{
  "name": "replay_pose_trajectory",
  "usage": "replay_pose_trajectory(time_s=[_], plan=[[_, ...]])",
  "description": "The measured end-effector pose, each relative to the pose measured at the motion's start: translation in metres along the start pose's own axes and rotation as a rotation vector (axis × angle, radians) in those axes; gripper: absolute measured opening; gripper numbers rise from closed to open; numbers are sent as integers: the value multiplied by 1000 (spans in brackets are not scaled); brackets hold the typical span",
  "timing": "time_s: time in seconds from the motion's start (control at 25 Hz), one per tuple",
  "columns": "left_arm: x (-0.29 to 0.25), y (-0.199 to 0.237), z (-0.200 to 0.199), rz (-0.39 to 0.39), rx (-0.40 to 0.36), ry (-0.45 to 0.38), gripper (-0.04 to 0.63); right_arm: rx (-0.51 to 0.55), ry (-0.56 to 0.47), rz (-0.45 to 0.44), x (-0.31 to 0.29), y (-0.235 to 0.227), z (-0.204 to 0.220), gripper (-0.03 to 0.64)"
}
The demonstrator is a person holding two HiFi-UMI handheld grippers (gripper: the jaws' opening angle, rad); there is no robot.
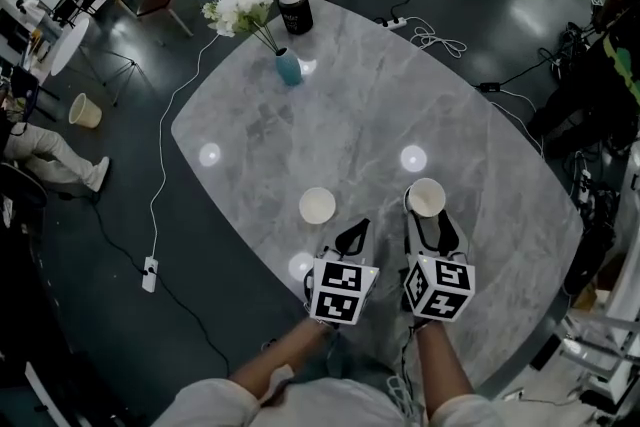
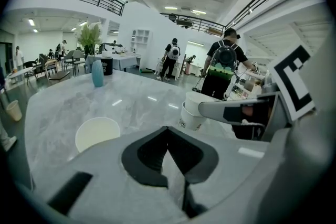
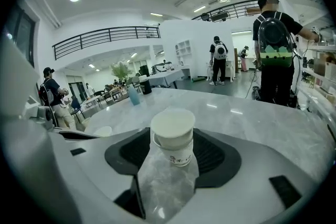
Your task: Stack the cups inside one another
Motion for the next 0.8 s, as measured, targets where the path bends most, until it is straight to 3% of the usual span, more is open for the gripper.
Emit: replay_pose_trajectory(time_s=[0.8], plan=[[24,-5,4,-5,-3,-23,-5,-38,-44,43,28,-4,-3,221]])
Point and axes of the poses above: the fingertips, and each gripper's own axes: x backward along the fingers, y to its left, z out of its underside, the point moved 2 cm from there along x, backward along the fingers, and after that the axes turned 10 degrees about z, right-handed, at the moved point
